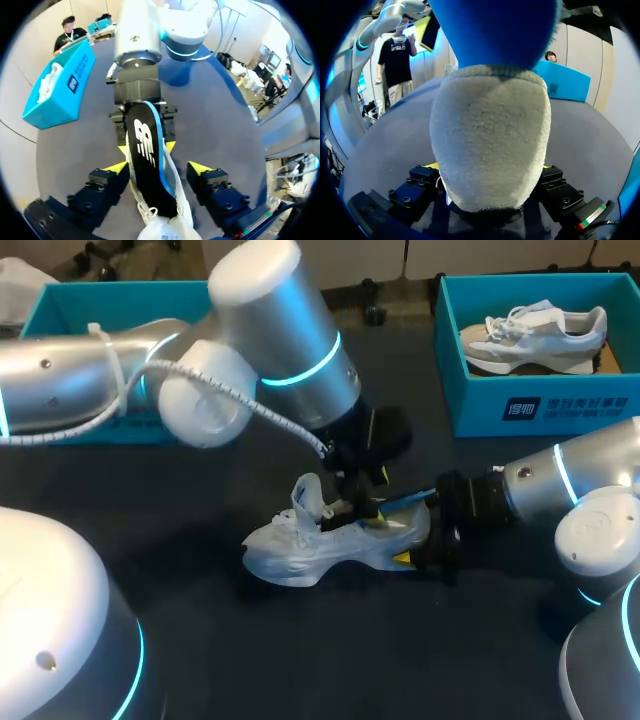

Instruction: Take the shoe out of the shoebox, open the shoe tongue, remove and reinsert the insole, then place the shoe into the shoebox

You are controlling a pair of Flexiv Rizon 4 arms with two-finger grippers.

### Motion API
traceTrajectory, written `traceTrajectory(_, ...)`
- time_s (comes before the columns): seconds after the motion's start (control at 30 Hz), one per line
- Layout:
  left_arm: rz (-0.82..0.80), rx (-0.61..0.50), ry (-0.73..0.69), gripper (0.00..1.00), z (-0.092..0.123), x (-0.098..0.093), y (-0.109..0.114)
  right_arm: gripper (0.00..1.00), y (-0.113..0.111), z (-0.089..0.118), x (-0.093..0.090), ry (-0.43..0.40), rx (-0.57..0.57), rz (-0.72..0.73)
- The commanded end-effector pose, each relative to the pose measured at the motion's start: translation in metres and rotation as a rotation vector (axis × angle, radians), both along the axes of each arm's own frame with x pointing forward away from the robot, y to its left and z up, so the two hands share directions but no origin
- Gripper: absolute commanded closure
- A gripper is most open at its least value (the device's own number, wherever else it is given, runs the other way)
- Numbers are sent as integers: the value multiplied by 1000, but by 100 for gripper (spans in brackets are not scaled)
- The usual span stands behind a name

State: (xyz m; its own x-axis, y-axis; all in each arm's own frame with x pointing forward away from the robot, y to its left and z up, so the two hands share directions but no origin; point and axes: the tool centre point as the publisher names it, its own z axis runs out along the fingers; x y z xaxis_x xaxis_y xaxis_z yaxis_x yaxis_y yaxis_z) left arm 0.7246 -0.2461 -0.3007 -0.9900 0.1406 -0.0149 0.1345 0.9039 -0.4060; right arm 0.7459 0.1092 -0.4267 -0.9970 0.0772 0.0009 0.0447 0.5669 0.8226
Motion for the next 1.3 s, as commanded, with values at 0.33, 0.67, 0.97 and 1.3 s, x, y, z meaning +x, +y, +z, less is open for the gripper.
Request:
traceTrajectory(0.33,71,-32,-196,44,-10,-7,1,100,3,-5,1,-1,-5,-2)
traceTrajectory(0.67,131,-70,-278,38,-20,1,-5,100,3,-5,1,-1,-5,-2)
traceTrajectory(0.97,183,-83,-272,36,-32,12,-12,100,3,-5,1,-1,-5,-2)
traceTrajectory(1.3,190,-90,-252,57,-37,15,-16,100,3,-5,1,-1,-5,-2)
